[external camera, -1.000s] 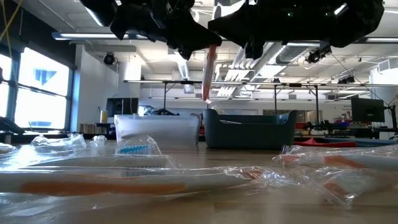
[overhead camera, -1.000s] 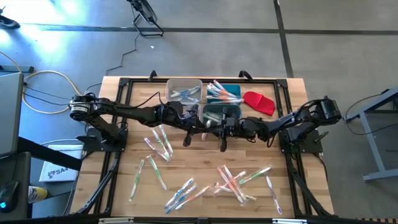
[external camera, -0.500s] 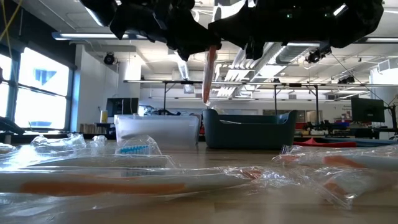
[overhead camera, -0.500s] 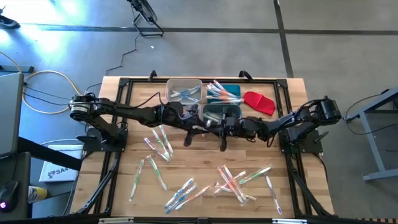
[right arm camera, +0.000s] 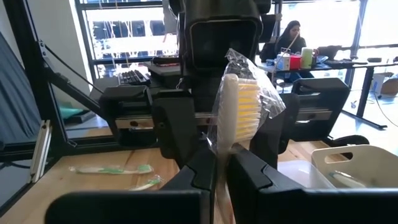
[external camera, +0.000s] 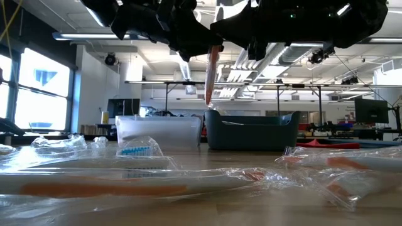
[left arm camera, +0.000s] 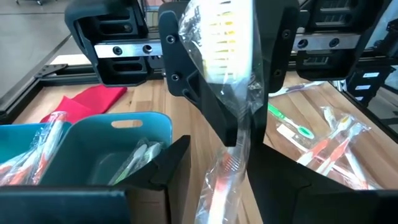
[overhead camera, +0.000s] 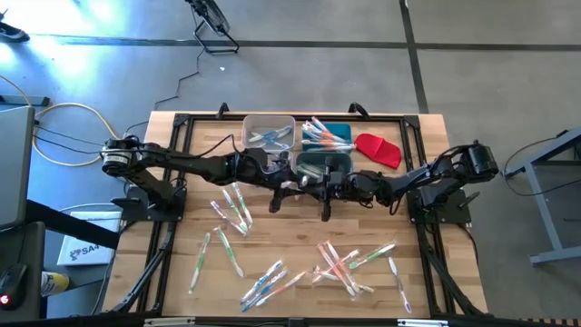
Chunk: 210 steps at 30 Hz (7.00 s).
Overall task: Pick & Place Toothbrushes
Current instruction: Put the orange toothbrush into the blue bin, then put the green toothbrush into the green bin
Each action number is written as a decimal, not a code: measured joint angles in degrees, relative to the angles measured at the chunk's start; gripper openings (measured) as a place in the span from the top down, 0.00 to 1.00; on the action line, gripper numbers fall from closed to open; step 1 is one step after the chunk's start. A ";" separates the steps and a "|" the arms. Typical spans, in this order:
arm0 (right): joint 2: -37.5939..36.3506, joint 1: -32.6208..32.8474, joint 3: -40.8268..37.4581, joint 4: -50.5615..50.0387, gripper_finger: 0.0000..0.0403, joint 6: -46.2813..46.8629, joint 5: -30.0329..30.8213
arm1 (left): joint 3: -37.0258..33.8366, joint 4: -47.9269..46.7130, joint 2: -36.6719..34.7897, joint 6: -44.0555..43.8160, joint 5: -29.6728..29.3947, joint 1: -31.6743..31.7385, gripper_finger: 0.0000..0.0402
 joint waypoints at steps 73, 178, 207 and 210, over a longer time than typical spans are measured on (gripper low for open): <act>-2.93 -24.36 20.94 -44.76 0.97 -13.44 17.85 | -39.19 -13.72 -67.84 3.41 -6.21 7.17 0.63; 5.66 -32.41 20.87 -62.99 0.99 -1.73 -3.47 | -39.08 -14.97 -67.75 4.57 -6.18 7.16 0.63; -12.75 -26.51 20.92 -66.47 0.99 1.62 -6.54 | -39.10 -14.96 -67.76 4.57 -6.16 7.16 0.63; -15.30 -24.09 20.92 -68.94 0.99 1.68 -7.56 | -39.12 -14.56 -67.76 4.60 -6.16 7.17 0.63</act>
